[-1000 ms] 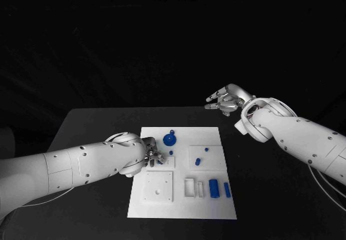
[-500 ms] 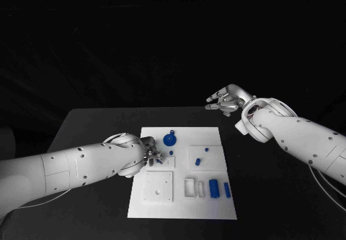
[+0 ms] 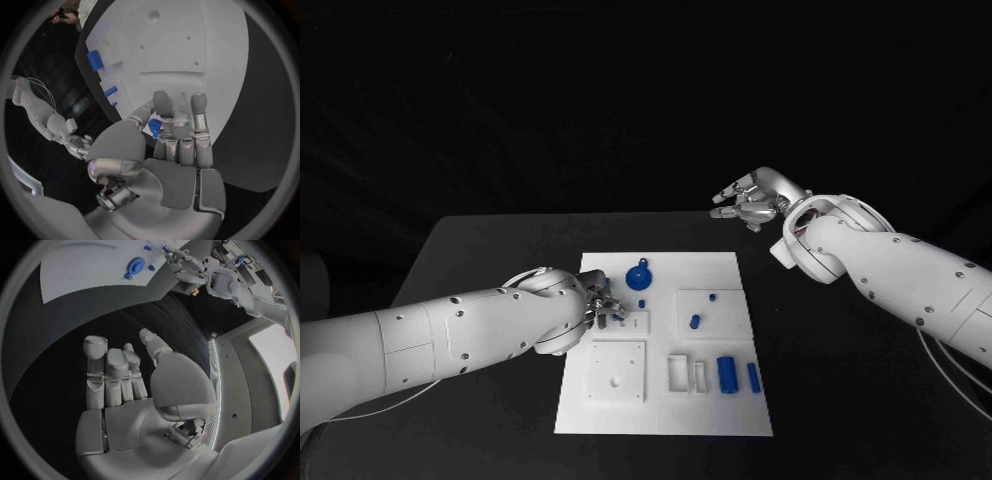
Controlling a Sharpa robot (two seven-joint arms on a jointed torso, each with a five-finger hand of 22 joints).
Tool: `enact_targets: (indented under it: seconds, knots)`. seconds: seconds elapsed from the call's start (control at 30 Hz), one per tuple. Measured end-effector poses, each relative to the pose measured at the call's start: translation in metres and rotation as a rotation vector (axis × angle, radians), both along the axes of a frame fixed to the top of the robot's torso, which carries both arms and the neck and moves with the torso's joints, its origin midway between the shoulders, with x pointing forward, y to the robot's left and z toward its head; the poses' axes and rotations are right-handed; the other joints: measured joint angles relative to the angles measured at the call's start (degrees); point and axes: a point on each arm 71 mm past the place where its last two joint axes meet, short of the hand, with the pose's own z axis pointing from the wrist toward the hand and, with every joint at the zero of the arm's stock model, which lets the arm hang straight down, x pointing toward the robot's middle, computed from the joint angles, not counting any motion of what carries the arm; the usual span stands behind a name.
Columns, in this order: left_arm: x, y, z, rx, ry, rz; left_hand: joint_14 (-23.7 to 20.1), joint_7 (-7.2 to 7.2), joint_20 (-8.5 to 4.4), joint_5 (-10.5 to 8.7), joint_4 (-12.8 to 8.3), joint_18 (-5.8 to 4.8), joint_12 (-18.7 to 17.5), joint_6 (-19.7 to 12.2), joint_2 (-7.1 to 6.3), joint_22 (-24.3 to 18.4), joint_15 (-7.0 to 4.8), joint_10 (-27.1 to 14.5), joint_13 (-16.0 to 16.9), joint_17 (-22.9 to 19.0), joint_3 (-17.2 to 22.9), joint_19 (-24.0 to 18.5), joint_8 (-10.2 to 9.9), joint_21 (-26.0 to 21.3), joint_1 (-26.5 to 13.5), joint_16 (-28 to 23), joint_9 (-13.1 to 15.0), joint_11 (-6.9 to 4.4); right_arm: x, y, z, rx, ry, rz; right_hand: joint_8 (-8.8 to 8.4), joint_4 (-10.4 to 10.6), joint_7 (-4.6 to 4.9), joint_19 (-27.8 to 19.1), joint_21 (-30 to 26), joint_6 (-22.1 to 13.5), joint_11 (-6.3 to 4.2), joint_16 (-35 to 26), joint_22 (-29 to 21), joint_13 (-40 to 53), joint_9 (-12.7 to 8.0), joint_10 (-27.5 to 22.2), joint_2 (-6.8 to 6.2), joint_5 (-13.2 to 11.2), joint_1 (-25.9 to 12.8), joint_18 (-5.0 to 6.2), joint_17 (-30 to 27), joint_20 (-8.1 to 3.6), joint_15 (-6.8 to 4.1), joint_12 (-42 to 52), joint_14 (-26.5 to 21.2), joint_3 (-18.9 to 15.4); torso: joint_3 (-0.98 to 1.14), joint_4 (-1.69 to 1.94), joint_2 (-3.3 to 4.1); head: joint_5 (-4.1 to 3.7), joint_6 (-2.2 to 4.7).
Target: Assemble the parts on the task board
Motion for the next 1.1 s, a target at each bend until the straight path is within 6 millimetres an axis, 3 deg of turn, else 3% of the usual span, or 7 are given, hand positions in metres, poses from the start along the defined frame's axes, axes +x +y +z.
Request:
enact_targets:
  seconds: [0.47,0.8,1.1]
  knots:
    - [0.0026,-0.0043,-0.0035,0.017,0.028,-0.013,0.1,0.0,0.0,-0.02,-0.2,0.0,0.0,0.0,0.18,0.0,0.12,0.0,0.0,-0.4,0.0,0.0,0.0,0.0,-0.2,0.0,0.0,0.0,0.0001,0.0007,-0.0009,-0.001,0.004,0.003,0.0,0.0,0.0,0.0,0.0,0.0,0.0,0.0,0.0,0.0,0.0,0.0,0.0,0.0,0.0,0.0,0.0,0.0,0.0,0.0,0.0,0.0,-0.01,-0.05,0.0,0.0,-0.09]
    - [0.0033,-0.0081,-0.0043,0.026,0.045,-0.029,0.0,0.0,0.01,-0.05,-0.3,0.0,0.0,0.0,0.18,0.0,0.12,0.0,0.0,-0.4,0.0,0.0,-0.2,0.0,-0.2,0.0,2.9,0.0,0.0,0.0008,-0.0019,-0.001,0.008,0.004,0.0,0.0,0.0,0.0,0.0,0.0,0.0,0.0,0.0,0.0,0.0,0.0,0.0,0.0,0.0,0.0,0.0,0.0,0.0,0.0,0.0,0.0,-0.02,-0.09,0.0,-0.04,-0.2]
    - [0.0042,-0.0084,-0.0041,0.034,0.057,-0.038,-0.1,0.0,0.01,-0.06,-0.4,0.0,0.0,0.0,0.18,0.0,0.12,0.0,-0.1,-0.6,-0.1,0.0,0.0,0.0,-0.2,0.0,3.3,0.0,-0.0002,0.0013,-0.0036,-0.001,0.011,0.004,0.0,0.0,0.0,0.0,0.0,0.0,0.0,0.0,0.0,0.0,0.0,0.0,0.0,0.0,0.0,0.0,0.0,0.0,0.0,0.0,0.0,0.0,-0.01,-0.05,-0.01,-0.13,-0.34]
